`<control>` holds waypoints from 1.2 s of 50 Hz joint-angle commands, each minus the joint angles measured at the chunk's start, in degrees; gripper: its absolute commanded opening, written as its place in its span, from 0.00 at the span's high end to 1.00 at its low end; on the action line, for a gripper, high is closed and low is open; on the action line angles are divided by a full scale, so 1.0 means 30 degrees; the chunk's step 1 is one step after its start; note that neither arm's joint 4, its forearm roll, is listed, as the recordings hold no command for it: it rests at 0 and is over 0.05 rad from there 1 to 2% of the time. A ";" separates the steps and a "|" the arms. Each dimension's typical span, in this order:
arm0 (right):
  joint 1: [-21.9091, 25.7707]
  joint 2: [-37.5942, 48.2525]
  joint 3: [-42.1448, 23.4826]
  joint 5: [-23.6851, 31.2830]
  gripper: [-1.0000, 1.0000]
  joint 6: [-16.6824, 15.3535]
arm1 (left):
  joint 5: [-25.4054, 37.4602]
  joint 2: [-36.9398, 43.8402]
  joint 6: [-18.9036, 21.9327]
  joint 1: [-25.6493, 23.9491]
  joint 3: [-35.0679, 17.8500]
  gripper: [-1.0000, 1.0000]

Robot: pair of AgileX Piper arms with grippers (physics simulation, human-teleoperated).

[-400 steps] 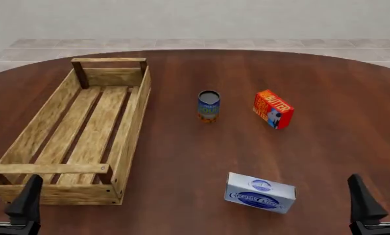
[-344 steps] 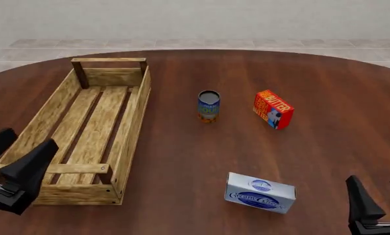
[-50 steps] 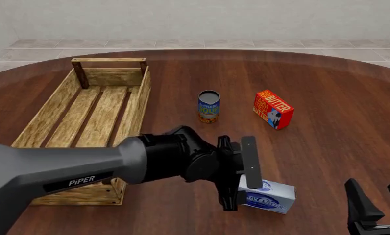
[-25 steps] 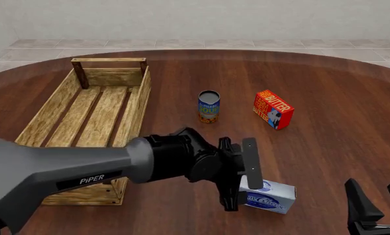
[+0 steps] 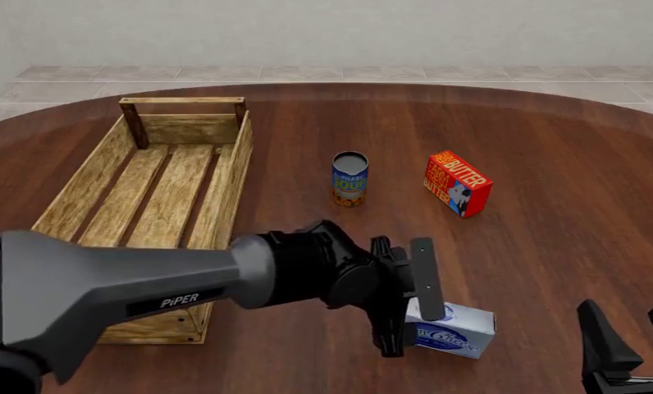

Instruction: Pick up the cream cheese and put it in the tray.

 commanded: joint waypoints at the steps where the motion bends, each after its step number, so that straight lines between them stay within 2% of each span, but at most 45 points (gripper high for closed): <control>1: 0.0002 0.0000 0.0000 0.0031 0.00 0.0017 | 0.0047 0.0362 -0.0166 0.0084 -0.0214 0.00; 13: -0.0001 0.0000 0.0000 0.0047 0.00 0.0018 | 0.0061 0.0513 0.0096 0.0592 -0.0207 0.00; 27: -0.0012 0.0000 0.0000 0.0076 0.00 0.0040 | 0.0128 0.0733 0.0083 0.0465 -0.0342 0.00; 35: -0.0021 0.0000 0.0000 0.0141 0.00 0.0073 | 0.0301 0.1000 -0.0559 -0.0093 -0.0296 0.00; 60: -0.0050 0.0000 0.0000 0.0208 0.00 0.0158 | 0.0556 0.1545 -0.0830 0.0109 -0.0649 0.00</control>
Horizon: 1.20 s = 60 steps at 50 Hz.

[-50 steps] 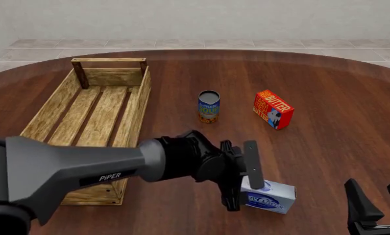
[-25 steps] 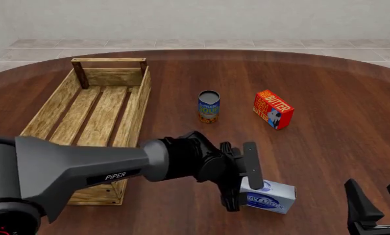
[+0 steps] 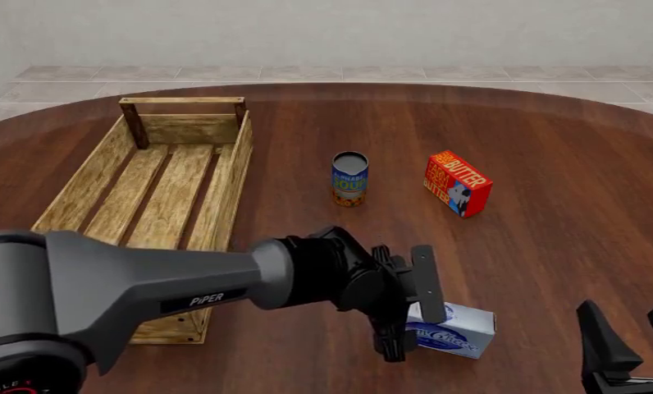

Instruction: Pick up the cream cheese and put it in the tray.

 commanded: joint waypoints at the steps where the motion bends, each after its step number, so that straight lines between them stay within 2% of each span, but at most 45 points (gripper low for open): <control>1: -0.0001 0.0000 0.0000 0.0031 0.00 0.0027 | 0.0082 0.0279 -0.0131 0.0068 -0.0006 0.00; 15: -0.0008 0.0000 0.0000 0.0025 0.00 0.0031 | 0.0309 0.0235 0.0043 0.0307 -0.0045 0.00; 16: -0.0006 0.0000 0.0000 0.0022 0.00 0.0030 | 0.0369 0.0220 -0.0049 0.0312 -0.0099 1.00; 22: 0.0011 0.0000 0.0000 0.0035 0.00 0.0042 | 0.0199 -0.0073 0.0229 0.0610 0.0132 1.00; 34: 0.0007 0.0000 0.0000 0.0039 0.00 0.0034 | -0.0179 -0.1019 -0.0051 0.0647 0.0719 1.00; 35: 0.0013 0.0000 0.0000 0.0046 0.00 0.0033 | -0.0123 -0.1731 -0.0947 0.0398 0.0401 1.00; 40: -0.0010 0.0000 0.0000 0.0073 0.00 0.0050 | -0.0102 -0.2828 -0.1322 -0.0189 0.0854 1.00; 48: -0.0057 0.0000 0.0000 0.0029 0.00 -0.0035 | 0.0010 -0.3888 -0.0974 0.0103 0.0981 1.00; 51: -0.0063 0.0000 0.0000 0.0074 0.00 -0.0004 | 0.0096 -0.4372 -0.1355 0.0500 0.0874 1.00; 55: -0.0083 0.0000 0.0000 0.0074 0.00 0.0013 | 0.0423 -0.5059 -0.2714 0.0772 0.0731 1.00; 60: -0.0101 0.0000 0.0000 0.0033 0.00 -0.0006 | -0.0007 -0.5849 -0.2583 0.1270 0.1305 1.00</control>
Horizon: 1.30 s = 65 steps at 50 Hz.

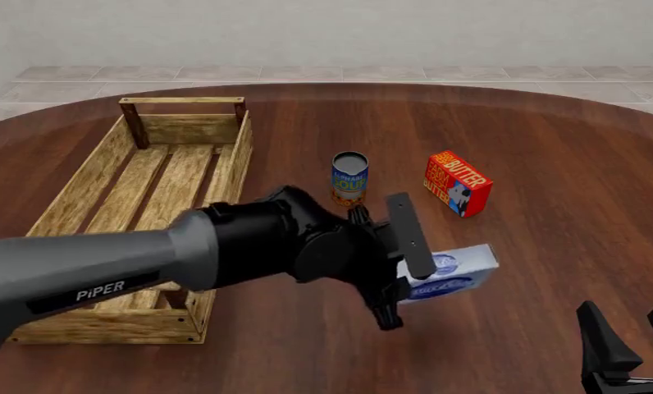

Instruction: Pick up the cream cheese and put it in the tray.

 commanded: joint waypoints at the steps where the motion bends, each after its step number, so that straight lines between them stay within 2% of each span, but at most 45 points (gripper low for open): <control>1: -0.0043 0.0000 0.0000 -0.0028 0.00 0.0001 | -0.0281 -0.1878 -0.0709 0.1288 0.0206 1.00; 2: -0.0042 0.0000 0.0000 -0.0026 0.00 0.0003 | 0.0065 -0.1828 -0.1365 0.1461 -0.0111 1.00; 4: -0.0028 0.0000 0.0000 -0.0010 0.00 -0.0014 | 0.0012 -0.2302 -0.1251 0.0946 0.0304 1.00; 6: -0.0017 0.0000 0.0000 0.0008 0.00 -0.0012 | 0.0189 -0.2748 -0.1864 0.1103 0.0112 1.00; 13: -0.0026 0.0000 0.0000 0.0005 0.00 -0.0009 | 0.0302 -0.3291 -0.1682 0.1090 0.0505 1.00; 20: -0.0040 0.0001 0.0000 0.0008 0.00 -0.0028 | 0.0442 -0.3615 -0.2429 0.1767 0.0531 1.00; 26: -0.0045 0.0001 0.0000 -0.0007 0.00 -0.0046 | 0.0575 -0.3700 -0.2199 0.2165 0.0946 1.00; 42: -0.0067 0.0002 0.0000 -0.0021 0.00 -0.0045 | 0.0797 -0.4463 -0.2826 0.3170 0.0744 1.00; 44: -0.0056 0.0002 0.0000 -0.0026 0.00 -0.0054 | 0.0803 -0.4673 -0.3238 0.3165 0.0750 1.00; 45: -0.0050 0.0002 0.0000 -0.0031 0.00 -0.0069 | 0.0814 -0.4818 -0.3957 0.2974 0.0735 1.00; 48: -0.0060 0.0002 0.0000 -0.0042 0.00 -0.0057 | 0.0351 -0.5098 -0.2956 0.3482 0.1466 1.00; 56: -0.0052 0.0002 0.0000 -0.0052 0.00 -0.0076 | -0.0062 -0.5879 -0.4045 0.4291 0.2234 1.00; 65: -0.0046 0.0002 0.0000 -0.0075 0.00 -0.0099 | 0.0382 -0.6828 -0.4069 0.5391 0.2314 1.00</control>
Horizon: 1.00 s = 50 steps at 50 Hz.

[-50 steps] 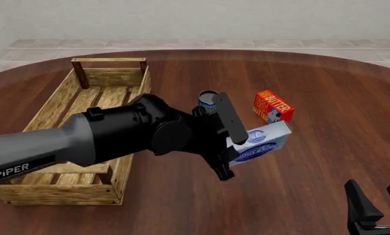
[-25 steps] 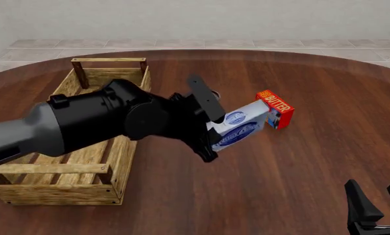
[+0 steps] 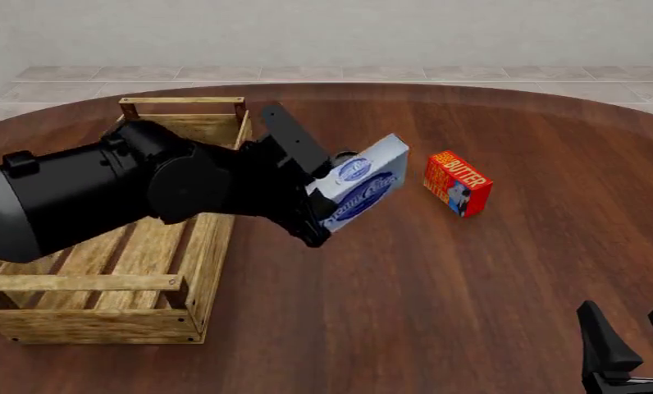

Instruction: Pick up the cream cheese and put it in the tray.

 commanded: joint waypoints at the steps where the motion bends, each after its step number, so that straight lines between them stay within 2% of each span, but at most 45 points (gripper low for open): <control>1: 0.0003 0.0000 0.0000 -0.0021 0.00 -0.0017 | 0.0089 -0.1232 -0.0113 0.1138 0.0318 1.00; 25: 0.0005 0.0000 0.0000 -0.0018 0.00 -0.0025 | 0.0116 -0.2225 -0.0154 0.2597 0.1332 1.00; 41: 0.0009 0.0001 0.0000 -0.0005 0.00 -0.0022 | 0.0649 -0.2864 -0.0028 0.3489 0.1321 1.00; 44: 0.0018 0.0001 0.0000 0.0010 0.00 -0.0010 | 0.0949 -0.2956 -0.0373 0.3696 0.0859 1.00; 50: 0.0011 0.0000 0.0000 0.0018 0.00 -0.0024 | 0.1146 -0.2939 0.0084 0.4173 0.0757 1.00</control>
